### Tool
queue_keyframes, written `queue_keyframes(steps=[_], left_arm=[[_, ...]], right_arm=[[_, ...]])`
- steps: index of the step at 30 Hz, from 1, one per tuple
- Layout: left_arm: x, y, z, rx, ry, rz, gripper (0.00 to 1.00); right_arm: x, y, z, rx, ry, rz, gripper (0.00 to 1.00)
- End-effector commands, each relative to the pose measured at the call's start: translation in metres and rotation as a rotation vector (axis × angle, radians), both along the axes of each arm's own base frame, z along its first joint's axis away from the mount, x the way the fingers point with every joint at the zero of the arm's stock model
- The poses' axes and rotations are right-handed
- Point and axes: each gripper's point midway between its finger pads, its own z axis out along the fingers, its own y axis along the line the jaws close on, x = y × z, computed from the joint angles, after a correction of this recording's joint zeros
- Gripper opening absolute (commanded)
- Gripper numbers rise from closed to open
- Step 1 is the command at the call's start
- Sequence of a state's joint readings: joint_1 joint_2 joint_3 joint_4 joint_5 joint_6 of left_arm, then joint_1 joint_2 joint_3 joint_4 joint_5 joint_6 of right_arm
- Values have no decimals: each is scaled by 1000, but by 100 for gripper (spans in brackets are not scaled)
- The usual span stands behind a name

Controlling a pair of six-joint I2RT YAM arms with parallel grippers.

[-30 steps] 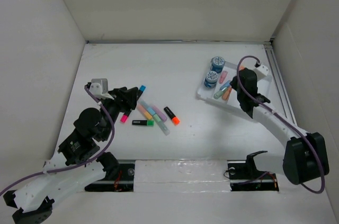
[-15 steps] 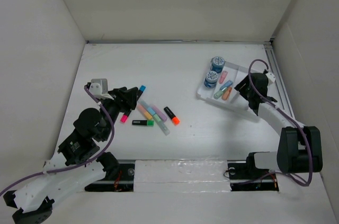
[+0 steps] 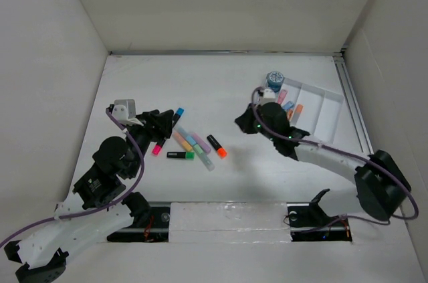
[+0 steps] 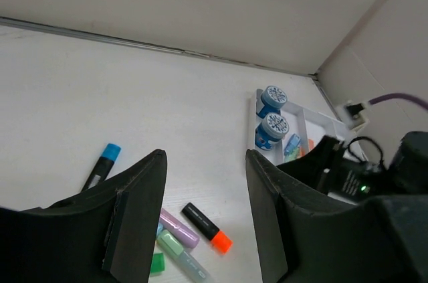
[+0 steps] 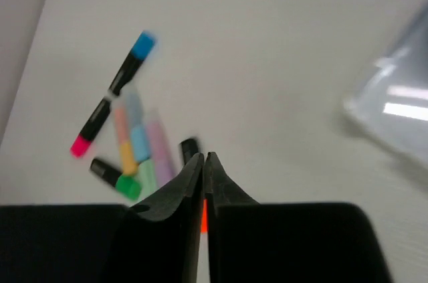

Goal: Organize the desk

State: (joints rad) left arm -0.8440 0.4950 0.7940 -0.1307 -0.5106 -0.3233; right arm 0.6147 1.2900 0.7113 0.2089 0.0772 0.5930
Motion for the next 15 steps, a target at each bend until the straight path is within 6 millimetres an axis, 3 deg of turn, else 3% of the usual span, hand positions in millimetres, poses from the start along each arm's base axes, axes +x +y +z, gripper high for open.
queue_keyframes(steps=[1,2,3,4,5,7,8,11,15], left_arm=[[1,6,11,-40,-30,29,47],[1,6,11,-41,-31,29,47],[1,6,12,-44,-33,31,47],[1,7,12,-45,-34,33,47],[0,7,12,-45,-34,33,47],[0,8,12,-45,-34,34,47],[0,7,13,-47,-36,31,47],[0,5,13,-45,-37,23,47],[0,3,12,-42,-34,16,47]], right_arm=[[-20,76,-2,-46,-53,186,16],[-22,96,3,-59,-55,231,25],[-27,110,-4,-88,-41,265,28],[-44,128,-32,-170,4,326,32],[-47,145,-25,-181,-12,355,38],[-65,164,-39,-263,-19,400,40],[-71,164,-60,-322,19,405,44],[-80,171,-74,-370,28,409,56],[-80,161,-100,-441,63,362,56]])
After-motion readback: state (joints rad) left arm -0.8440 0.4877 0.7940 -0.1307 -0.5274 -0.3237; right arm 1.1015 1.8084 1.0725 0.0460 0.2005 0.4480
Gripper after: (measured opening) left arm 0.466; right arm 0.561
